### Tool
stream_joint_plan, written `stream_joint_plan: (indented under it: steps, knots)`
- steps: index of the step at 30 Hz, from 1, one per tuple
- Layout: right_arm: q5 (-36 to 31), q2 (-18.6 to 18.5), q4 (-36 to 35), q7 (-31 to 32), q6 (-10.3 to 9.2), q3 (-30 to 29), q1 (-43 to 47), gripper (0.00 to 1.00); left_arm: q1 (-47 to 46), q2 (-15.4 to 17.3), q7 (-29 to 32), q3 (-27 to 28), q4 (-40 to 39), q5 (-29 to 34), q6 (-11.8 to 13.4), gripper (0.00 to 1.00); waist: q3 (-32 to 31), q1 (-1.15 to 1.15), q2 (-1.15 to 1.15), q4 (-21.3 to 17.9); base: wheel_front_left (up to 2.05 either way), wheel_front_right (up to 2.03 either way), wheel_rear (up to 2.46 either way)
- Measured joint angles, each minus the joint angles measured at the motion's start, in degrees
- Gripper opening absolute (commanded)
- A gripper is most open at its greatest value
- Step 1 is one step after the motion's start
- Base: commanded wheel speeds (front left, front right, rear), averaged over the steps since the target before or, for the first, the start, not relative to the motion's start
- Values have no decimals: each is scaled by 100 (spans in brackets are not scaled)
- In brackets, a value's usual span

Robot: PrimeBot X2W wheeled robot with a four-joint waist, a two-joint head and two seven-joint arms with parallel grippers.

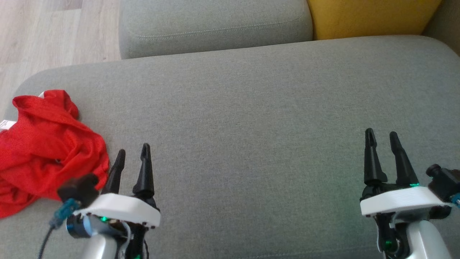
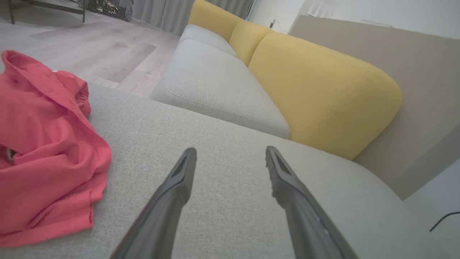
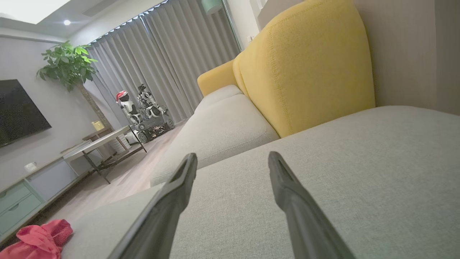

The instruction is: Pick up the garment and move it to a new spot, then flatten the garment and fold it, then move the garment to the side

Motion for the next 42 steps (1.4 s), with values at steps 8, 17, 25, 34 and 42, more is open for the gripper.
stream_joint_plan:
  steps: [8, 17, 25, 34, 42]
  knots:
    - [-630, -1, 5, -144, 0, 2, 0, 100, -8, 291, -145, -552, 127, 587, 479, 100, -20, 0, 0, 0, 0, 0, 0]
    - [-1335, -2, 81, -289, 0, 151, 0, 100, -151, 561, -293, -1043, 226, 1206, 1056, 100, -47, 0, 0, -9, 0, 0, 0]
    - [-1835, -4, 324, -417, 0, 293, -1, 100, -258, 771, -410, -1463, 280, 1757, 1540, 100, -53, 0, 0, -43, 0, 0, 0]
    - [-1427, -7, 515, -555, 0, 378, -2, 100, -230, 561, -576, -1255, 182, 1437, 1452, 100, -43, 0, 0, -90, 0, 0, 0]
    - [-664, -8, 890, -701, 0, 583, -7, 100, 7, 85, -700, -524, 356, 1399, 750, 100, -61, 0, 0, -117, 0, 0, 0]
